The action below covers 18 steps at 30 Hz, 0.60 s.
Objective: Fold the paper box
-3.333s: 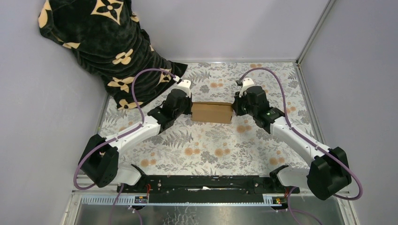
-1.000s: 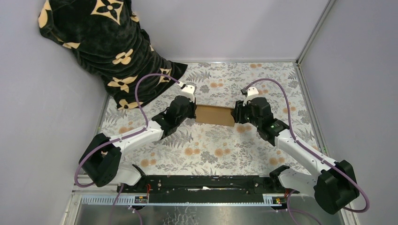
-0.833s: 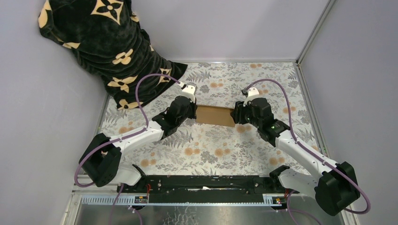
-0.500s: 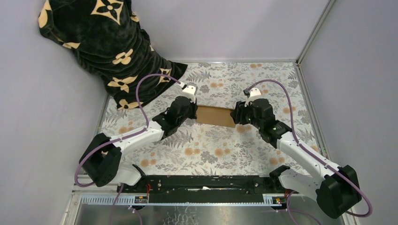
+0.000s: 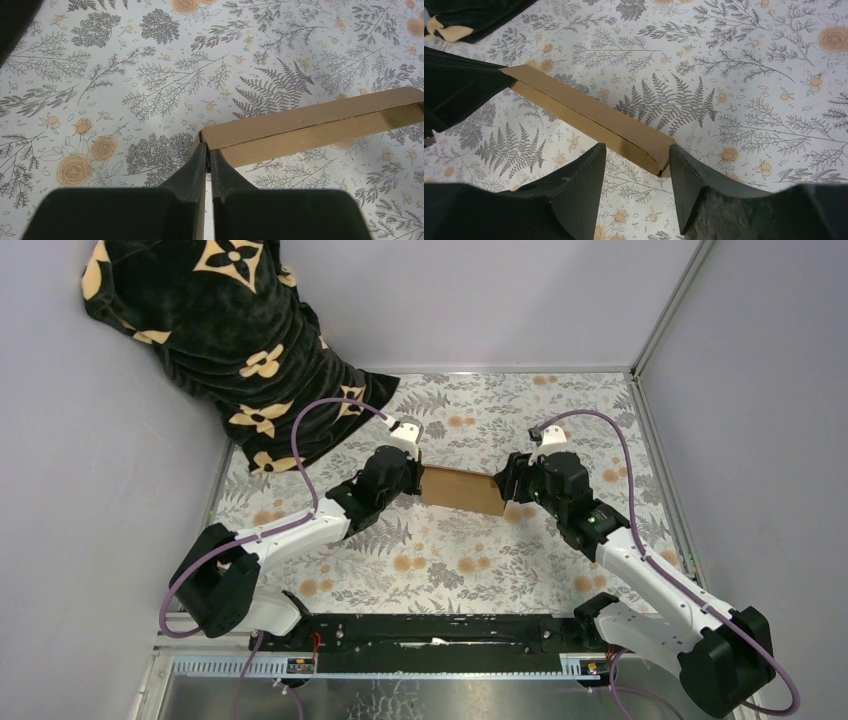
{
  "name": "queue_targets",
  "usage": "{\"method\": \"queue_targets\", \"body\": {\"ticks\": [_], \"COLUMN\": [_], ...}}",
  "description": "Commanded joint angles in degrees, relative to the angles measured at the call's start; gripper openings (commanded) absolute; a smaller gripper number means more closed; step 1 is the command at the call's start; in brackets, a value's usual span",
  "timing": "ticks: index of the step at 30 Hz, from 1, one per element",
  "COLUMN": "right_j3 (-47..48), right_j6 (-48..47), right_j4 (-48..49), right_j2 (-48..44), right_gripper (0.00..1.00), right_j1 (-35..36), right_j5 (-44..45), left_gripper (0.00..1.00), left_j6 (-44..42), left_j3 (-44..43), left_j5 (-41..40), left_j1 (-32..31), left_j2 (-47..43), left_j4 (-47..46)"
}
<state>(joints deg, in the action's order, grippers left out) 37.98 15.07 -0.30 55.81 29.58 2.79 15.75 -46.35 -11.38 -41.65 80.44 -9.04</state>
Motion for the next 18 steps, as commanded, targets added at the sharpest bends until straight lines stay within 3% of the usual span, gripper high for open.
{"method": "queue_targets", "body": {"ticks": [1, 13, 18], "right_j3": [2.7, 3.8, 1.6], "right_j6": [0.7, 0.6, -0.2], "right_j4": [0.6, -0.7, 2.6], "right_j2": [2.2, 4.3, 0.9], "right_gripper": [0.57, 0.56, 0.59], "right_j1": [0.5, 0.5, 0.5], "right_j5": [2.5, 2.4, 2.1], "left_gripper": [0.08, 0.08, 0.08], "left_j6": [0.3, 0.2, -0.1], "left_j3": [2.3, 2.9, 3.5], "left_j5": [2.0, 1.5, 1.4], "left_j1": [-0.8, -1.5, -1.9], "left_j2": [2.2, 2.9, 3.1], "left_j4": [3.8, 2.6, 1.3]}}
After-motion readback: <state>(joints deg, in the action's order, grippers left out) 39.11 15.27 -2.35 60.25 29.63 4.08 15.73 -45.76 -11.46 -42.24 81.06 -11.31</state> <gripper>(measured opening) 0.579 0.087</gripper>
